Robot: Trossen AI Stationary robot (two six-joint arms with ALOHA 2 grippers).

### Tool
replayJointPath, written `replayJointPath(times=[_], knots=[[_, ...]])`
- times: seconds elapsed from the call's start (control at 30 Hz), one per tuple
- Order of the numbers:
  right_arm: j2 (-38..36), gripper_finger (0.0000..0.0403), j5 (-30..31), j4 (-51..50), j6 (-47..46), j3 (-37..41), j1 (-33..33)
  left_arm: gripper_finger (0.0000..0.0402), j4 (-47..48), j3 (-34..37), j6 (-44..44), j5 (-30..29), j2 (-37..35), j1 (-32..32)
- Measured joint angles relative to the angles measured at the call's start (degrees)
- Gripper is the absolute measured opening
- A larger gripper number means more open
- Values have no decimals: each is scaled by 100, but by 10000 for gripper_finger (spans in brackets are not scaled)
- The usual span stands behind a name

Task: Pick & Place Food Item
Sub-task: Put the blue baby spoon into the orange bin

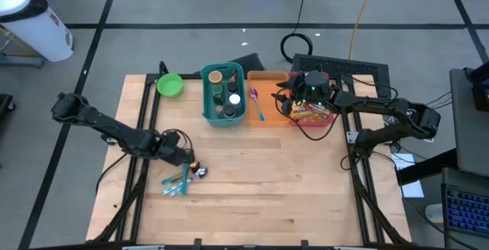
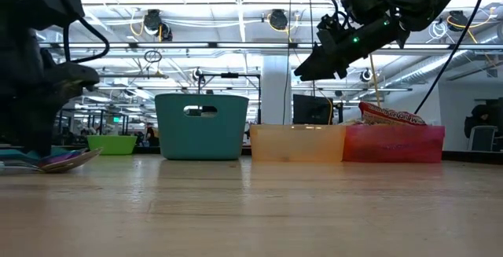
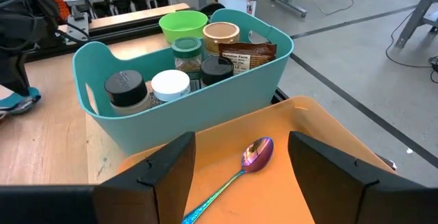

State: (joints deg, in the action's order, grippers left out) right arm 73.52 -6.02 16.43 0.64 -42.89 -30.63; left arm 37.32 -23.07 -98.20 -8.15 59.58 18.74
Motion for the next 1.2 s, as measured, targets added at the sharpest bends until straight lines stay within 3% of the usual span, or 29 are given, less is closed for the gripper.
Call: replayJointPath(times=[0.27,0.47,0.57,0.77,0.87,0.97,1.1,1.2], knots=[[0,226,-2,0,-22,0,0,5,-8,-440,905,-456,-150,-281],[0,226,-2,45,-39,0,0,5,-402,-1080,2410,-1136,-154,-598],[0,226,-17,123,-68,0,0,5,-1110,-1287,3585,-1462,-152,-838],[2,226,-21,282,-41,0,181,4,-3772,-1329,6791,-1706,-61,-1453],[2,226,-20,485,91,0,373,8,-4973,-1336,8194,-1569,209,-1724],[2,226,-22,716,239,0,640,5,-6158,-1338,9176,-975,625,-2034],[2,226,-22,901,443,0,956,7,-7205,-1434,9623,-7,1349,-2452],[2,226,-7,986,547,-2,1117,5,-7084,-1869,9897,265,1923,-2674]])
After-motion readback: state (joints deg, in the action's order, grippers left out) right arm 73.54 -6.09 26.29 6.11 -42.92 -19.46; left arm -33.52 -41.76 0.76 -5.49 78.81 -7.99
